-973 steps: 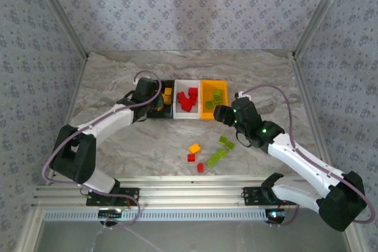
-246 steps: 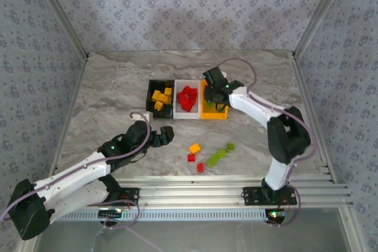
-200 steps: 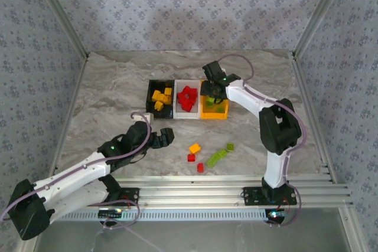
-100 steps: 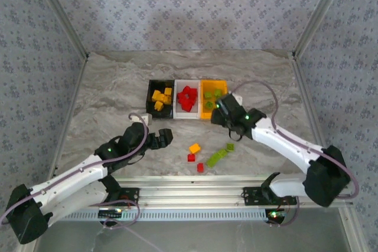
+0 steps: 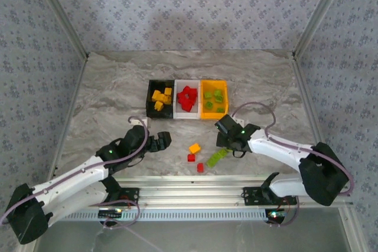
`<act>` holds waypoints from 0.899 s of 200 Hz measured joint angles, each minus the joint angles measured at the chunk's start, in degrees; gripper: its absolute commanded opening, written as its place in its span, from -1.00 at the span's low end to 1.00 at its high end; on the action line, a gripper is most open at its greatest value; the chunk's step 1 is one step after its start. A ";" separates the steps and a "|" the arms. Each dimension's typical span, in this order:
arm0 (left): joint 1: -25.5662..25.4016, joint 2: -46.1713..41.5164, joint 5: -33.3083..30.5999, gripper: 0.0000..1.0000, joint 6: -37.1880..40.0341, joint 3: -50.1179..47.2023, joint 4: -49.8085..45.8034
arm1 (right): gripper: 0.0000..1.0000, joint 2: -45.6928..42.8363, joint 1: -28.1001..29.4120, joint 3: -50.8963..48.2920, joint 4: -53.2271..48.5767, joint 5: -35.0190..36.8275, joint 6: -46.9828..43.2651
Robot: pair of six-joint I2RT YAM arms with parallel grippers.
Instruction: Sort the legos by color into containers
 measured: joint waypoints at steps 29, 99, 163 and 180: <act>0.02 0.00 -0.07 0.99 0.02 0.00 0.02 | 0.19 1.92 -0.50 0.00 0.00 -0.42 -0.33; 0.37 0.02 -0.22 0.99 -0.39 0.00 0.07 | -0.39 3.80 -1.36 -1.14 0.13 -0.44 0.28; 0.37 0.02 -0.17 0.99 0.52 0.00 0.07 | -0.43 -2.64 -2.08 6.99 -2.82 0.00 -5.68; 0.37 0.22 -0.17 0.99 0.74 0.00 0.04 | -0.41 -1.20 -2.56 13.40 -2.29 0.66 -8.07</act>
